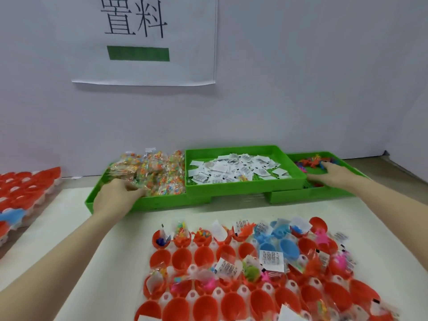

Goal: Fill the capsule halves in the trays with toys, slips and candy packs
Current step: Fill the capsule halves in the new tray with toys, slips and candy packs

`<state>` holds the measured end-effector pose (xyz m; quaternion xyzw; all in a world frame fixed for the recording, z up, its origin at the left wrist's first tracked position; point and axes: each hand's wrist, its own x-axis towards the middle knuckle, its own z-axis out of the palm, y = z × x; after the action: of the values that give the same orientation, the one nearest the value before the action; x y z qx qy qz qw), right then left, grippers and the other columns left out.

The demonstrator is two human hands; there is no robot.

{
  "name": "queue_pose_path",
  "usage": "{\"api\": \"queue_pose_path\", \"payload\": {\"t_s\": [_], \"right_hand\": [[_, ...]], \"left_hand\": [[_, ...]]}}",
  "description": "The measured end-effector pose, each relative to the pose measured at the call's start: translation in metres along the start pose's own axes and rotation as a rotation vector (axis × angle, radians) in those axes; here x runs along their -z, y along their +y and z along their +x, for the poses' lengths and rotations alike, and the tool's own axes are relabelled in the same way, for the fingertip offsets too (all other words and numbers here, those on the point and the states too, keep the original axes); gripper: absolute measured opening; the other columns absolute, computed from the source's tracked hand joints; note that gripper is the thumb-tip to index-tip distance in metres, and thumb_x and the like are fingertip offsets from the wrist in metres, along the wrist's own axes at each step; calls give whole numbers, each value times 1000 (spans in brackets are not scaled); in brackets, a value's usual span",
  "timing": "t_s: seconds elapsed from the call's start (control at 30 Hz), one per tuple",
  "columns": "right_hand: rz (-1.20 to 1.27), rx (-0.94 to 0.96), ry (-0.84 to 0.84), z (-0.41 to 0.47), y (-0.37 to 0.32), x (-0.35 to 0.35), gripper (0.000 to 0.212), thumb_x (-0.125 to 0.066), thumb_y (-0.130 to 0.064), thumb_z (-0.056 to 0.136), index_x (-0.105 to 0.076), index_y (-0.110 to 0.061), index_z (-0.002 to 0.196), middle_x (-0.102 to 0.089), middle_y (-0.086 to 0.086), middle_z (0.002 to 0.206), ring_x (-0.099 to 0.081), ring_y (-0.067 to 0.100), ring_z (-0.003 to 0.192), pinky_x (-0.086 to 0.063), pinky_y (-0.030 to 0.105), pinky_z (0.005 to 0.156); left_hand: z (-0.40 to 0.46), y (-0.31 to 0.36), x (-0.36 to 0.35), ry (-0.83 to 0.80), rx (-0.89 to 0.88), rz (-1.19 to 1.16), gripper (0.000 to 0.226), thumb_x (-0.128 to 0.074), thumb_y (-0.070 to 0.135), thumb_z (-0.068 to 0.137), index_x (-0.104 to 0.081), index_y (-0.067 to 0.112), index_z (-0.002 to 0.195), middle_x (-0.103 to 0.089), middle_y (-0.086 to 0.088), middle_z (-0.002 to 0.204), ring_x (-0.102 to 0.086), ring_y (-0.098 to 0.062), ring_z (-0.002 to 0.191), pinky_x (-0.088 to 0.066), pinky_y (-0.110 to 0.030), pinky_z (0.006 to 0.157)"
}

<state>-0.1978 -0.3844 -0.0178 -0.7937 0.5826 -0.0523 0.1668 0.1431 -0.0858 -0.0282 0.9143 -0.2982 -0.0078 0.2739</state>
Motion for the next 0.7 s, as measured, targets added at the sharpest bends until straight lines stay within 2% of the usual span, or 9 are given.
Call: {"api": "queue_pose_path", "payload": {"t_s": [0.07, 0.13, 0.2, 0.23, 0.3, 0.37, 0.47, 0.57, 0.7], "right_hand": [[52, -4, -40, 12, -3, -4, 81, -54, -51, 85, -17, -13, 147, -25, 15, 150, -31, 34, 134, -28, 39, 110], [-28, -16, -23, 24, -6, -8, 82, -51, -55, 85, -11, -20, 148, -18, 14, 153, -26, 37, 136, -25, 42, 111], [-139, -30, 17, 31, -10, -11, 78, -47, -60, 84, -13, -28, 147, -12, 12, 154, -21, 37, 137, -22, 45, 110], [-138, -34, 35, 33, -12, -12, 75, -48, -60, 84, -19, -28, 146, -13, 14, 153, -22, 37, 136, -22, 46, 109], [-50, -10, 94, 35, -14, -12, 64, -56, -53, 83, -41, -21, 136, -31, 20, 142, -35, 37, 128, -30, 45, 105], [30, 90, 189, 37, -13, -12, 42, -65, -38, 82, -58, -12, 113, -53, 20, 123, -50, 35, 112, -41, 38, 95], [75, 198, 307, 31, -13, -10, 18, -71, -14, 77, -63, -4, 90, -65, 20, 100, -58, 31, 95, -41, 32, 76], [122, 216, 379, 22, -8, -6, 18, -74, -17, 76, -64, -5, 86, -67, 20, 95, -59, 32, 91, -43, 34, 74], [188, 226, 400, 12, -2, 3, 25, -69, -27, 81, -70, -4, 90, -69, 17, 92, -61, 32, 91, -45, 34, 73]], "left_hand": [[3, -1, -3, 70, 14, -53, 22, -71, 33, 78, -72, 13, 85, -67, -11, 85, -54, -26, 77, -39, -30, 62], [6, -1, -5, 100, 27, -69, 19, -73, 31, 76, -70, 12, 77, -66, -10, 81, -54, -27, 77, -40, -31, 63], [8, 0, -8, 100, 60, -22, 19, -73, 30, 77, -71, 12, 78, -63, -10, 80, -55, -31, 83, -43, -34, 68], [9, 1, -9, 104, 78, 22, 18, -72, 31, 78, -72, 13, 81, -62, -12, 86, -54, -33, 90, -45, -37, 75], [10, 3, -11, 123, 102, 101, 16, -69, 30, 79, -71, 15, 85, -60, -14, 103, -50, -35, 103, -42, -41, 85], [9, 3, -13, 155, 91, 108, 12, -68, 27, 80, -70, 15, 84, -60, -14, 107, -48, -36, 105, -40, -41, 85], [6, 2, -15, 226, 44, -17, 12, -73, 22, 76, -70, 11, 80, -62, -17, 102, -51, -37, 100, -41, -40, 79], [1, -1, -13, 306, 7, -152, 25, -74, 24, 77, -68, 3, 89, -64, -18, 99, -54, -35, 98, -40, -39, 80], [-4, -5, -7, 381, -4, -292, 23, -60, 18, 88, -66, -2, 97, -66, -20, 98, -57, -35, 97, -40, -38, 83]]}}
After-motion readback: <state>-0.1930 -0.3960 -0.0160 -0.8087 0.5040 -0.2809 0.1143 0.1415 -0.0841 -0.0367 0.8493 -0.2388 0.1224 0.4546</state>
